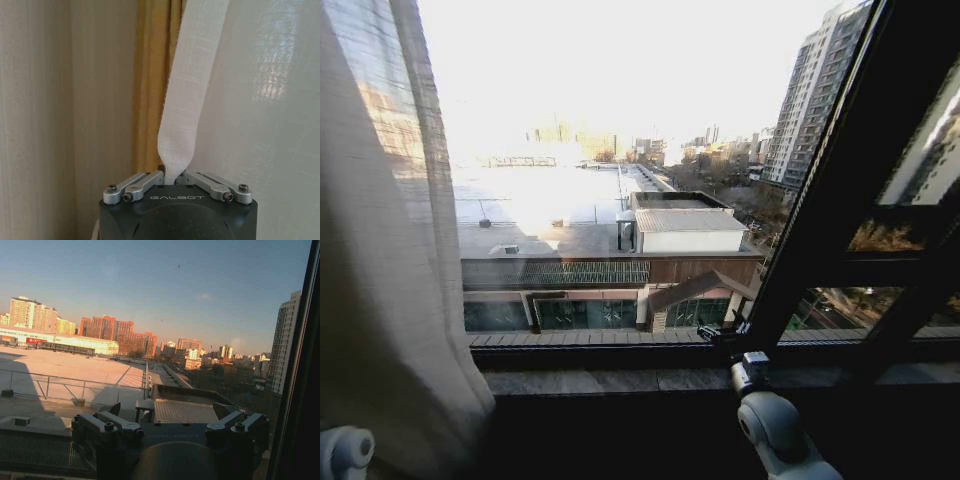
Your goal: Open the curtains by pulling them apart, changing their state from closed to fully open.
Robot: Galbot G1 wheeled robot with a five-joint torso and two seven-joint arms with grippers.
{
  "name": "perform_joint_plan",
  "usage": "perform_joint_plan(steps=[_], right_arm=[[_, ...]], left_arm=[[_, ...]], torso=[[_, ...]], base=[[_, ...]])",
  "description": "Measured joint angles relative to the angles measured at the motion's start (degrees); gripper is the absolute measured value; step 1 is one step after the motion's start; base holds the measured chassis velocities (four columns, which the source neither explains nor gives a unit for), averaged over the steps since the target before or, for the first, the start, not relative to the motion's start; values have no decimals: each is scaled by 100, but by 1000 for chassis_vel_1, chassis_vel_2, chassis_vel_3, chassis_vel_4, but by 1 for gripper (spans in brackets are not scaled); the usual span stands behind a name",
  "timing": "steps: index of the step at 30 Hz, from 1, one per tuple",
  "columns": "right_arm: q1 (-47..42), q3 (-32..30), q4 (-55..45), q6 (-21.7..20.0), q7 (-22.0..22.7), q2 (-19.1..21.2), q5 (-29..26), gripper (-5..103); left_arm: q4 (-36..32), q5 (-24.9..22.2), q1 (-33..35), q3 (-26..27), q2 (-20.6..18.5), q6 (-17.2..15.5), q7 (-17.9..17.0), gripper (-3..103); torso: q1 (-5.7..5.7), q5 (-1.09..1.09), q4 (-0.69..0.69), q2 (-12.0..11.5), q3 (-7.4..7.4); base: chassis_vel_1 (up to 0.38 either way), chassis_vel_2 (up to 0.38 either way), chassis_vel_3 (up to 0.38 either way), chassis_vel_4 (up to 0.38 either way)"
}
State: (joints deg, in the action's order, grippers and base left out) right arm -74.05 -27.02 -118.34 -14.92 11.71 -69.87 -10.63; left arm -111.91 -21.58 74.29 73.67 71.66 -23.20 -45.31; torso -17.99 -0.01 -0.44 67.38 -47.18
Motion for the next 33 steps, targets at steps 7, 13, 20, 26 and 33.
perform_joint_plan(steps=[7, 13, 20, 26, 33], right_arm=[[96, 45, 59, 1, -4, -29, -1, 100], [146, 93, 59, -17, -5, -31, 0, 100], [136, 55, 7, -54, -5, 12, -37, 100], [119, -11, -19, -112, -3, 36, -125, 100], [40, -121, -42, -118, -1, 21, -137, 100]], left_arm=[[-528, 180, 323, -321, 300, -272, 504, 26], [-1464, 805, 825, -1079, 856, -516, 1262, 47], [-2021, 936, 1164, -1389, 1262, -688, 2109, 69], [-2236, 736, 1365, -1290, 1256, -537, 3647, 90], [-2314, 634, 1539, -1182, 1156, -215, 6193, 100]], torso=[[0, 0, 0, 0, 0], [0, -3, -1, 0, 0], [0, -2, 0, 0, 0], [0, -2, 0, 0, 0], [0, -1, -1, 0, 0]], base=[[0, 0, 0, 0], [0, 0, 0, 0], [0, 0, 0, 0], [0, 0, 0, 0], [0, 0, 0, 0]])
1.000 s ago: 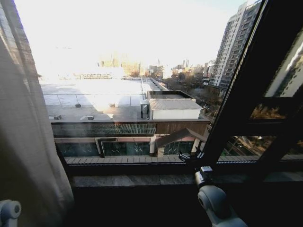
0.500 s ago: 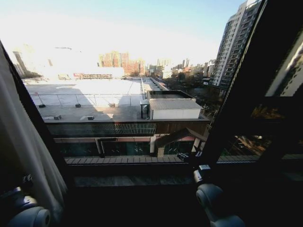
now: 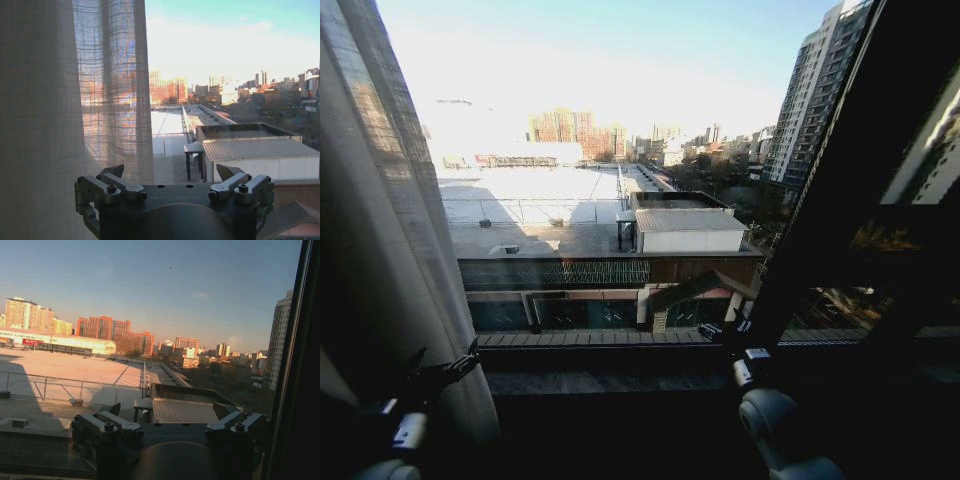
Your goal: Open the curtains by pulling them apart, changing their state from closed to fully open.
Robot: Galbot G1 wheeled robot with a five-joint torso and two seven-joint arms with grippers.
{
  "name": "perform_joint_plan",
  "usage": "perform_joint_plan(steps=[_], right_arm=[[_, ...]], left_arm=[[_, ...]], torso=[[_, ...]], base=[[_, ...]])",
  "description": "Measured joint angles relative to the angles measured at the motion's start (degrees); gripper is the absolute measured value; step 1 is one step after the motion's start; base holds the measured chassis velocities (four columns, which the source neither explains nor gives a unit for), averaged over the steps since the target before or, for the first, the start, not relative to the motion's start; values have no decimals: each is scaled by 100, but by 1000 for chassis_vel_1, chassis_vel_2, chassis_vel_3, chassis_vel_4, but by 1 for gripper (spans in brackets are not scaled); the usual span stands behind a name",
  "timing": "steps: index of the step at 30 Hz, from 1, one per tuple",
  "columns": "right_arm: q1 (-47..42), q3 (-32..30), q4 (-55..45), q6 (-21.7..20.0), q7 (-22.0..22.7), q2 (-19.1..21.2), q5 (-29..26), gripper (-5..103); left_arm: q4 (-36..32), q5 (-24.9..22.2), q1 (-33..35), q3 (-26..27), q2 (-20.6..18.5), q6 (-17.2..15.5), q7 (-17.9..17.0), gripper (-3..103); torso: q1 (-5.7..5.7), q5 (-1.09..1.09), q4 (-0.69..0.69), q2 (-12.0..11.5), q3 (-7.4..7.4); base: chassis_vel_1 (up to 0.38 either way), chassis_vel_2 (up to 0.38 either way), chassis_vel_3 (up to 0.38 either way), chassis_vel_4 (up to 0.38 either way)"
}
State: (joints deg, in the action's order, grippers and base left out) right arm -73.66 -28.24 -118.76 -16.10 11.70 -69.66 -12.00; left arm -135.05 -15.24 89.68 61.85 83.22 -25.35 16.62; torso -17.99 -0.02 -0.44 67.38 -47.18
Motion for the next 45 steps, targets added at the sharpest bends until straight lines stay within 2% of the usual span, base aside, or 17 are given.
perform_joint_plan(steps=[1, 3, 4, 10, 26, 45], right_arm=[[0, 0, 0, 0, 0, 0, 0, 100], [7, -15, -2, -3, 4, 0, -29, 100], [22, -16, -6, -14, 6, -1, -67, 100], [79, -23, -92, -306, 13, 1, -206, 100], [107, -17, -120, -386, 17, -6, -229, 100], [78, 0, -142, -389, 26, -22, -220, 100]], left_arm=[[0, 0, 0, 0, 0, 0, 0, 100], [-5, 17, -11, -76, -13, 67, 277, 100], [-5, 20, -42, -124, -14, 94, 280, 100], [58, 2, -138, -250, -32, 191, -63, 100], [180, -31, -159, -281, -68, 211, -122, 100], [192, -30, -135, -267, -79, 252, -137, 100]], torso=[[0, 0, 0, 0, 0], [0, 0, 0, 0, 0], [0, 0, 1, 0, 0], [0, 1, 1, 0, -1], [0, 2, 1, 0, 0], [0, 0, 1, 0, -1]], base=[[0, 0, 0, 0], [0, 0, 0, 0], [0, 0, 0, 0], [0, 0, 0, 0], [-23, -28, 25, 32], [-204, -316, 198, 307]])
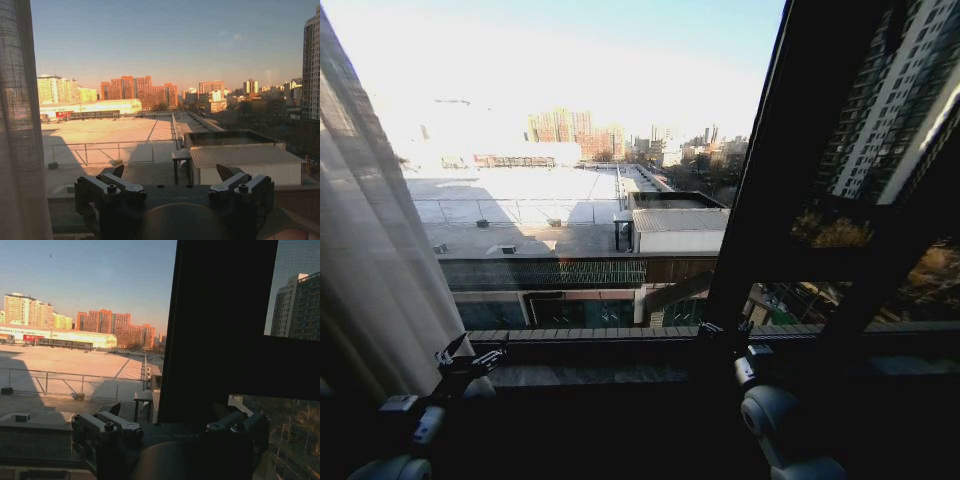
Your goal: Open the curtains by pulling them apart, changing their state from closed to fully open.
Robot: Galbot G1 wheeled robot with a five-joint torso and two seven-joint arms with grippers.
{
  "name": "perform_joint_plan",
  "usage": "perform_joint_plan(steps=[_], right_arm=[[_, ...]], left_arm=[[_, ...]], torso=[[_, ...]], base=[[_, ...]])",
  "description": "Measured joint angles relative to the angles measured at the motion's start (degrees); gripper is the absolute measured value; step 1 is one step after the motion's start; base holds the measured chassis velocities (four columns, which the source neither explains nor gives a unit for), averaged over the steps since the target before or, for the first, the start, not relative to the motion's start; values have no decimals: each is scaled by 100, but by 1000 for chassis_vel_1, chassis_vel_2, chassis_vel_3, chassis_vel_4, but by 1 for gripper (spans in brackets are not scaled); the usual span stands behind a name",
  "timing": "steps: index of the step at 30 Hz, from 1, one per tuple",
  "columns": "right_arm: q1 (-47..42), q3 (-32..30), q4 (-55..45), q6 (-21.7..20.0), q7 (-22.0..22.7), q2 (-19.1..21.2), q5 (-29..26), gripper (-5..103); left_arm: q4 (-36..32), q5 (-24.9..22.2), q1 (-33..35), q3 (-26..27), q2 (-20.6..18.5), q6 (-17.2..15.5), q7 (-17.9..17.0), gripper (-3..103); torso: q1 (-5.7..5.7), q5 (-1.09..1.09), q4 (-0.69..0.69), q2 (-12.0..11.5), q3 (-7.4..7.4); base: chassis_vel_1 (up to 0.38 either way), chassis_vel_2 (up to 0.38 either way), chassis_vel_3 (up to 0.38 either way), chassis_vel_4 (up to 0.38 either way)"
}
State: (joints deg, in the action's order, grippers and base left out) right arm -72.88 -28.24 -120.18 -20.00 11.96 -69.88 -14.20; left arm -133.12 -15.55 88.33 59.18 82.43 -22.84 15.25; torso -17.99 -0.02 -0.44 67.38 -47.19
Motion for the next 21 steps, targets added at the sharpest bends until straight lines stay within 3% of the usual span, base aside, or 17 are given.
perform_joint_plan(steps=[21], right_arm=[[-59, -57, -140, 1, 11, 26, 0, 100]], left_arm=[[-41, 0, 28, 11, 122, 102, -2, 100]], torso=[[1, 1, 0, 1, 1]], base=[[-279, -431, 276, 437]])
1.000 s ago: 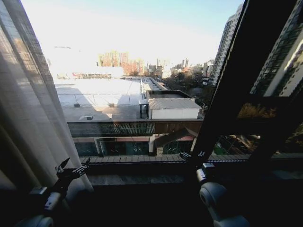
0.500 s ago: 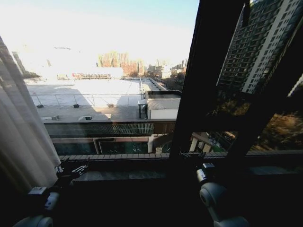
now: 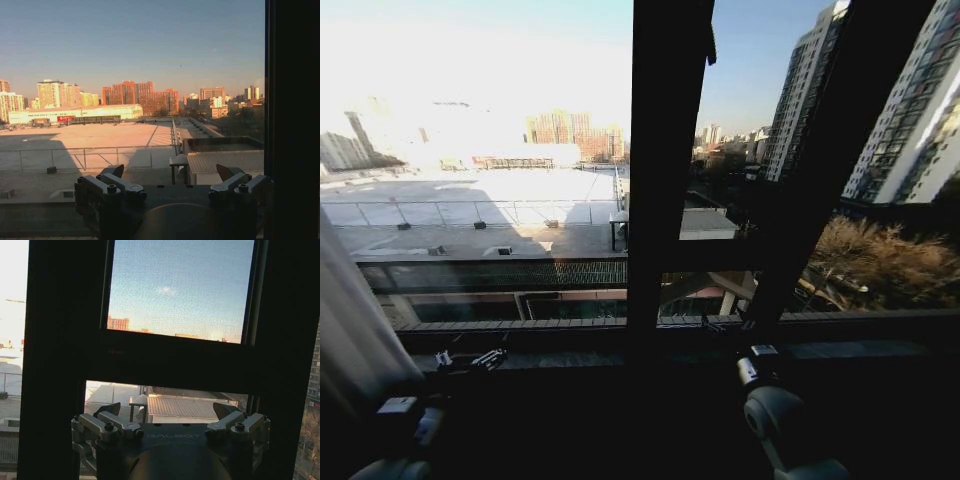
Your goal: Open the curtains by pulling them apart, changing their state from closed to fully open.
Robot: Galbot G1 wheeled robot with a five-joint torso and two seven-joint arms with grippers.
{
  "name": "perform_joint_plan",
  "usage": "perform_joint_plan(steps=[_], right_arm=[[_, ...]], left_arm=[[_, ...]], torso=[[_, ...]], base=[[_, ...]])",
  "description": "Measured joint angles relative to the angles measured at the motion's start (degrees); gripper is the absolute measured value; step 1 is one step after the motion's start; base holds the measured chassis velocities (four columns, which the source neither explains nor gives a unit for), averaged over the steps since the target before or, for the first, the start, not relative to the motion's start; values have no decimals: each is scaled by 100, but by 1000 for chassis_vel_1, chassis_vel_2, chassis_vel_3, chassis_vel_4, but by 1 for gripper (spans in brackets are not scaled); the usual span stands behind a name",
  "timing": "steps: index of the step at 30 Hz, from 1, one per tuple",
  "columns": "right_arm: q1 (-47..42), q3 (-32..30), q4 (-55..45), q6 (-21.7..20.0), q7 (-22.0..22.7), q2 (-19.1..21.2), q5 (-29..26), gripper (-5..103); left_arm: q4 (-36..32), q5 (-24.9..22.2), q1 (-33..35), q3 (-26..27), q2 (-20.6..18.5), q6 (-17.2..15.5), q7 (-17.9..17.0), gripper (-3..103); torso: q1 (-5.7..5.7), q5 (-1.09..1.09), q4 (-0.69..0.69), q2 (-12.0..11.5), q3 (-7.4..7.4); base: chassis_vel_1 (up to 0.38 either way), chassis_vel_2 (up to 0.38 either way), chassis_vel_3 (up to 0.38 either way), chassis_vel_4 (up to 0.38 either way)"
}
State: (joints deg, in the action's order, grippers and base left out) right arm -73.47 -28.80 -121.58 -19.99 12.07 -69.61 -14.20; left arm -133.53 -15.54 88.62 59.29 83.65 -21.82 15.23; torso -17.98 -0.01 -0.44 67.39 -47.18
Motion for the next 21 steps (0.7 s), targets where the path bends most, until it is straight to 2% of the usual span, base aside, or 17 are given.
perform_joint_plan(steps=[15, 21], right_arm=[[-41, 12, -127, -10, 9, 8, 9, 100], [-76, 8, -146, -19, 15, 9, 19, 100]], left_arm=[[31, -33, -9, 19, 7, 57, 7, 100], [61, -54, -2, 27, 1, 89, 25, 100]], torso=[[-1, 0, 0, -1, -1], [-1, 0, 0, -1, -1]], base=[[-250, -447, 246, 453], [-113, -386, 109, 393]])
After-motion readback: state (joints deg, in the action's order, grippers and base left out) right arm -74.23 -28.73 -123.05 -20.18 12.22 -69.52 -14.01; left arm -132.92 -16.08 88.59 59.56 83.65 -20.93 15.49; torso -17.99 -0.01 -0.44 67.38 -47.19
